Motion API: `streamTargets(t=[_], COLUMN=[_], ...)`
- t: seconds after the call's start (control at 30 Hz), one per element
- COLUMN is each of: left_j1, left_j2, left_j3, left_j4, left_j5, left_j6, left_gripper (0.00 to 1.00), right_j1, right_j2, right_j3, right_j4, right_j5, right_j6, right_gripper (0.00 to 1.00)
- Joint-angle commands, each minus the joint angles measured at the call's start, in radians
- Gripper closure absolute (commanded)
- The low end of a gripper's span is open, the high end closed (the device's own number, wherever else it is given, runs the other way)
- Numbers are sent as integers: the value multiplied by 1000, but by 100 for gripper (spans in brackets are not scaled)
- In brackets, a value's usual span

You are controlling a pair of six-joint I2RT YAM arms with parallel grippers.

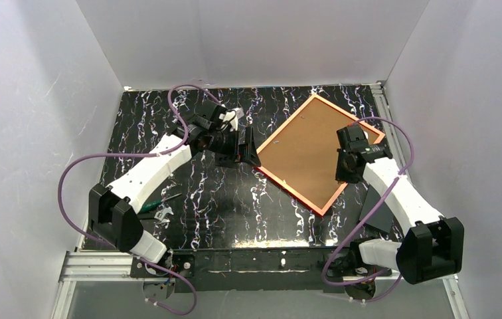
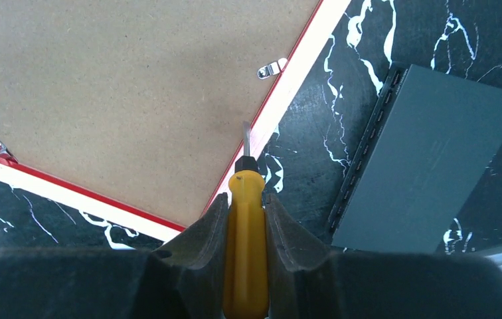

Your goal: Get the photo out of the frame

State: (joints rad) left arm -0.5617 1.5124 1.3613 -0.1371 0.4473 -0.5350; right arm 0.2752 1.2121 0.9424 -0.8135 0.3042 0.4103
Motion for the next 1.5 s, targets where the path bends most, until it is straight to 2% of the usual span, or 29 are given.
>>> streamTargets(t=[0.0, 0.13, 0.3, 0.7, 1.33, 1.47], left_j1=[-6, -6, -11, -12, -12, -12], left_j2=[-29, -100, -151, -149, -136, -132], left_j3=[48, -5, -44, -60, -69, -71], left_j4=[-132, -172, -120, -109, -93, -90], left_j5=[9, -72, -34, -43, -18, -15], left_j6=[141, 244, 222, 209, 181, 178], left_gripper=[9, 8, 7, 7, 7, 7], right_j1=[-3, -2, -13, -47, -88, -91], right_j2=[24, -15, -6, 84, 157, 159], right_j3=[98, 67, 27, 72, 80, 67], right_j4=[-94, -55, 17, -23, 63, 96], right_j5=[-7, -106, -146, -30, 74, 57], right_j6=[-70, -180, -265, -244, -223, -229], right_gripper=[99, 99, 99, 99, 99, 99])
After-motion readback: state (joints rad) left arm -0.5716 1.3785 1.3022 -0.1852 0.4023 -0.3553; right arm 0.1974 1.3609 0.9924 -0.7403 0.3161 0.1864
